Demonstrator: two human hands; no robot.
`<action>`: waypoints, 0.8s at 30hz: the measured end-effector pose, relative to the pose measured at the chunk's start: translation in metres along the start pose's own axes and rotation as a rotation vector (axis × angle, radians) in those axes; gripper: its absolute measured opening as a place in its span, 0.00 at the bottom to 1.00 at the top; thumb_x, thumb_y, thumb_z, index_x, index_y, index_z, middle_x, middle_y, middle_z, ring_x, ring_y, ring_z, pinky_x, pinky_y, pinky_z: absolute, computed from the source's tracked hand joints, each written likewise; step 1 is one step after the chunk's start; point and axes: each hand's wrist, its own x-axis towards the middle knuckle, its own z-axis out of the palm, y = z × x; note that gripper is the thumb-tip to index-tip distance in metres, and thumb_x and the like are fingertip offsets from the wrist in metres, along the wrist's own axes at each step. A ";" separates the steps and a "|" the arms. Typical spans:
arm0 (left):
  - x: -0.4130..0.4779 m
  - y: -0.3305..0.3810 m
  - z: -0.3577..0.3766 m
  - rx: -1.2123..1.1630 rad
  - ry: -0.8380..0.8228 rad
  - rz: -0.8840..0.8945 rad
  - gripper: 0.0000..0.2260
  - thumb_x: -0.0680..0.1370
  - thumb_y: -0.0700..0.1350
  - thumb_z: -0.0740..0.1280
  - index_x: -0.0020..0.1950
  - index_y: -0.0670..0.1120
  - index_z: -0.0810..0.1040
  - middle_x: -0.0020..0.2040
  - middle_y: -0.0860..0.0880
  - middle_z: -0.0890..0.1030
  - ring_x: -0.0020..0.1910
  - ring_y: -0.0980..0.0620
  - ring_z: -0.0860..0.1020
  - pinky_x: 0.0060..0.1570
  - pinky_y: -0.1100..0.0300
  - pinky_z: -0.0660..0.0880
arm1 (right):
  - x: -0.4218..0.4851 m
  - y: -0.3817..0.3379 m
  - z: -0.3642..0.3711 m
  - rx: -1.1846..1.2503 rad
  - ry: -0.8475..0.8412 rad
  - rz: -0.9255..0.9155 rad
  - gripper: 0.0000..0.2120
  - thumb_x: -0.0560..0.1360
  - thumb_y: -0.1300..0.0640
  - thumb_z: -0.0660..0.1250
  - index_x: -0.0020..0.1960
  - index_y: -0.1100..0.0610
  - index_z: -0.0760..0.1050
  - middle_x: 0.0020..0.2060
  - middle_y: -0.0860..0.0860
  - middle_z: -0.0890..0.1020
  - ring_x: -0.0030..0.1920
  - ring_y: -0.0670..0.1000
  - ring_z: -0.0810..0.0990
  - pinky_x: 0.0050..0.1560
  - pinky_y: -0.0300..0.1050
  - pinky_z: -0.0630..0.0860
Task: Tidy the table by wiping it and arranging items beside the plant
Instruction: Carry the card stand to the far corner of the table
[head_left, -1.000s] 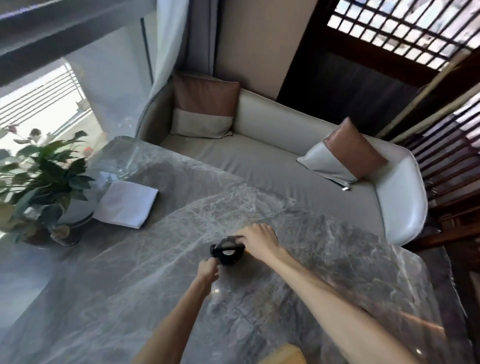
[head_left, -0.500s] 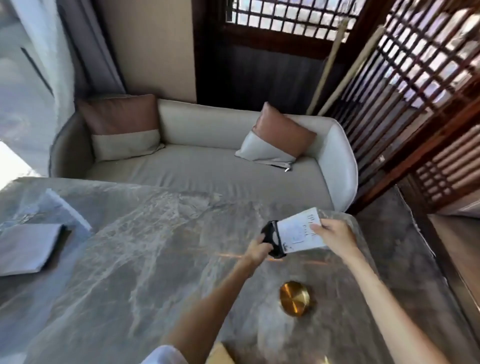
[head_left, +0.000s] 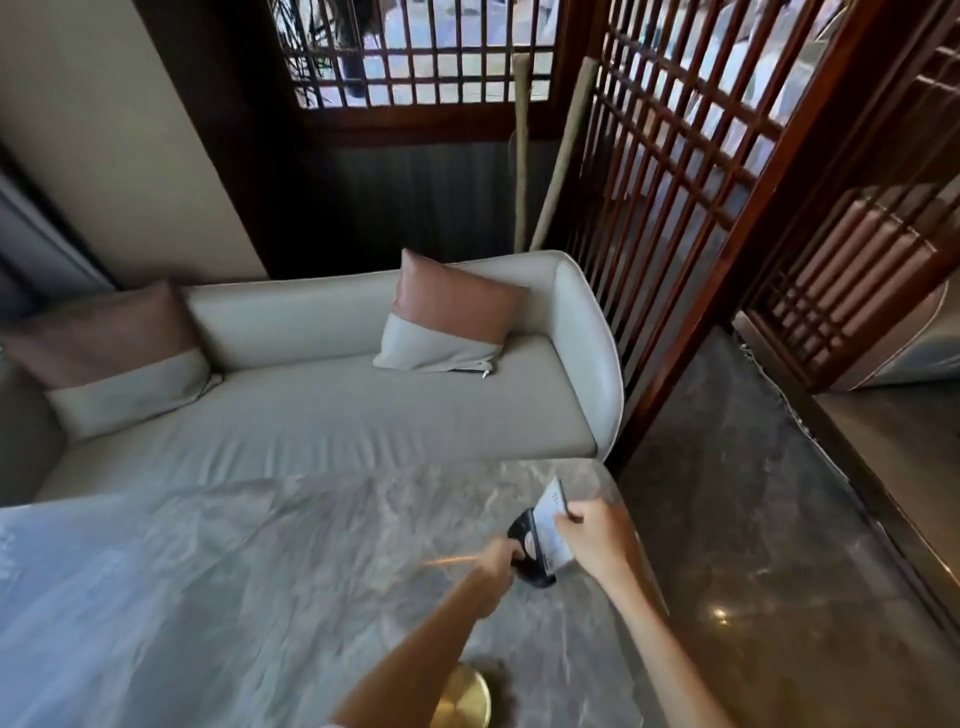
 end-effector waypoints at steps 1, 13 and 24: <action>0.007 -0.003 0.003 -0.031 0.016 -0.009 0.14 0.73 0.35 0.59 0.30 0.47 0.61 0.29 0.49 0.60 0.28 0.54 0.57 0.31 0.61 0.53 | 0.004 0.004 0.004 -0.006 -0.002 0.016 0.24 0.72 0.52 0.67 0.25 0.58 0.58 0.21 0.52 0.63 0.30 0.49 0.70 0.30 0.48 0.57; 0.033 -0.022 0.007 -0.101 -0.046 -0.115 0.02 0.66 0.44 0.60 0.36 0.49 0.67 0.34 0.51 0.68 0.36 0.54 0.66 0.40 0.61 0.64 | 0.011 0.025 0.040 0.113 -0.028 -0.002 0.25 0.74 0.48 0.68 0.23 0.53 0.61 0.19 0.51 0.66 0.27 0.48 0.68 0.27 0.42 0.58; -0.045 0.001 -0.054 0.263 -0.001 0.071 0.13 0.79 0.42 0.58 0.64 0.49 0.71 0.50 0.48 0.73 0.44 0.52 0.70 0.39 0.61 0.68 | -0.029 -0.016 0.015 -0.049 -0.003 -0.086 0.25 0.79 0.46 0.61 0.72 0.56 0.68 0.67 0.54 0.76 0.68 0.55 0.73 0.67 0.47 0.69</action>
